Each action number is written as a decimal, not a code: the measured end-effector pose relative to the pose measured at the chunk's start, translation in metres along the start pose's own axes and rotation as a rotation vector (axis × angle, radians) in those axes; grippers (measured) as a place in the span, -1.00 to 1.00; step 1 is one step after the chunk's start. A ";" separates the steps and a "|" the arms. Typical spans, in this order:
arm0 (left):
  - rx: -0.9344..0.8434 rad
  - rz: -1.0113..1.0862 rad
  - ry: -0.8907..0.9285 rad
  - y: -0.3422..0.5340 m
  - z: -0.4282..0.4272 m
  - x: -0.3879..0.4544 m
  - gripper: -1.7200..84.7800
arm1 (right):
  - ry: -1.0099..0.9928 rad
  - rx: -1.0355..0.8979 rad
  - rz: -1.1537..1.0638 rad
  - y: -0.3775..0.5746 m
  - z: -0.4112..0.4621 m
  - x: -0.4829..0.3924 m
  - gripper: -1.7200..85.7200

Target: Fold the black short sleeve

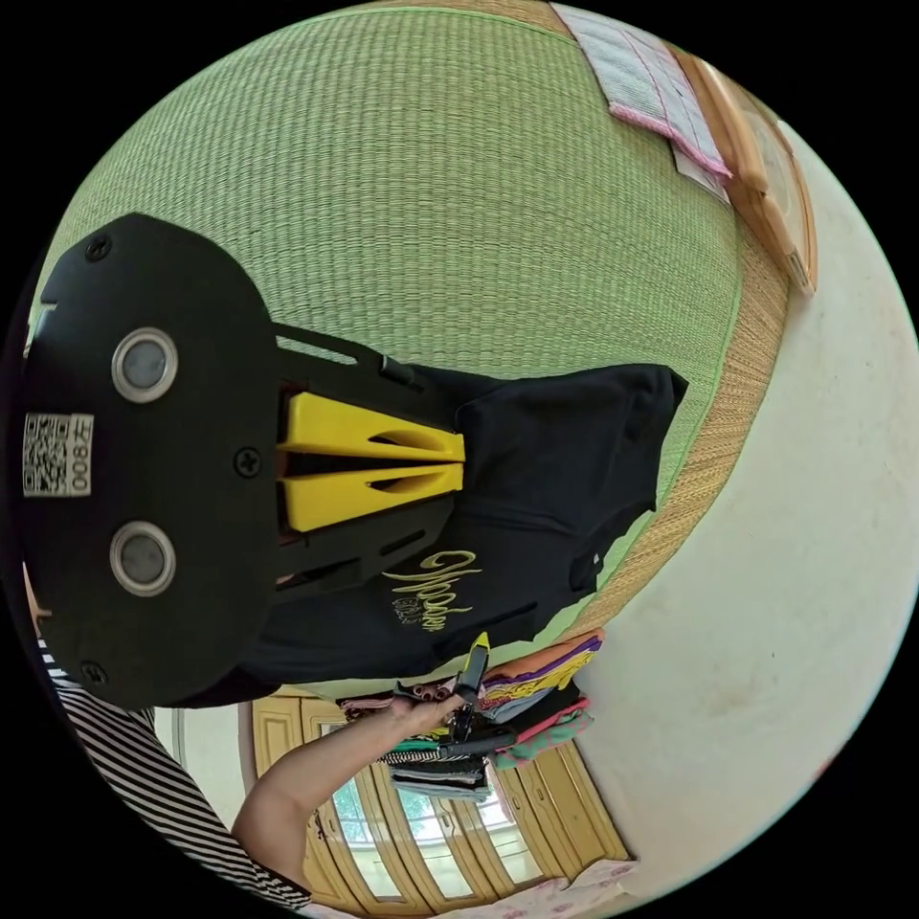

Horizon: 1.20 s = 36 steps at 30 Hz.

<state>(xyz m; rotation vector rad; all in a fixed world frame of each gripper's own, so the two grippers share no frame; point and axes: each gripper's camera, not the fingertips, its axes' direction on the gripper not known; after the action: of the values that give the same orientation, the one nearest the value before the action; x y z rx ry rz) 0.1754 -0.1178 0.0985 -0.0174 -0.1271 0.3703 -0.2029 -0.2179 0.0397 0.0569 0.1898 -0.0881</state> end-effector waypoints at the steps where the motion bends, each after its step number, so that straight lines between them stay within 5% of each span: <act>1: -0.001 -0.004 0.000 0.003 -0.001 0.001 -0.96 | -0.018 0.002 0.000 0.009 -0.003 0.003 -0.96; 18: -0.062 -0.114 0.075 0.095 -0.043 -0.011 -0.94 | -0.166 -0.047 -0.065 0.139 -0.005 0.043 -0.95; 27: -0.092 -0.214 0.073 0.229 -0.114 -0.044 -0.76 | -0.304 -0.046 0.034 0.313 -0.045 0.124 -0.80; 36: -0.153 -0.244 0.044 0.266 -0.099 -0.057 -0.74 | -0.321 -0.111 0.156 0.439 -0.034 0.176 -0.72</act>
<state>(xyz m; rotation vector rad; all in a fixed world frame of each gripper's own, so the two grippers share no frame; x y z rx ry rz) 0.0393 0.1099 -0.0171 -0.1594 -0.1124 0.1154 0.0036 0.2062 -0.0063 -0.0532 -0.1313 0.0690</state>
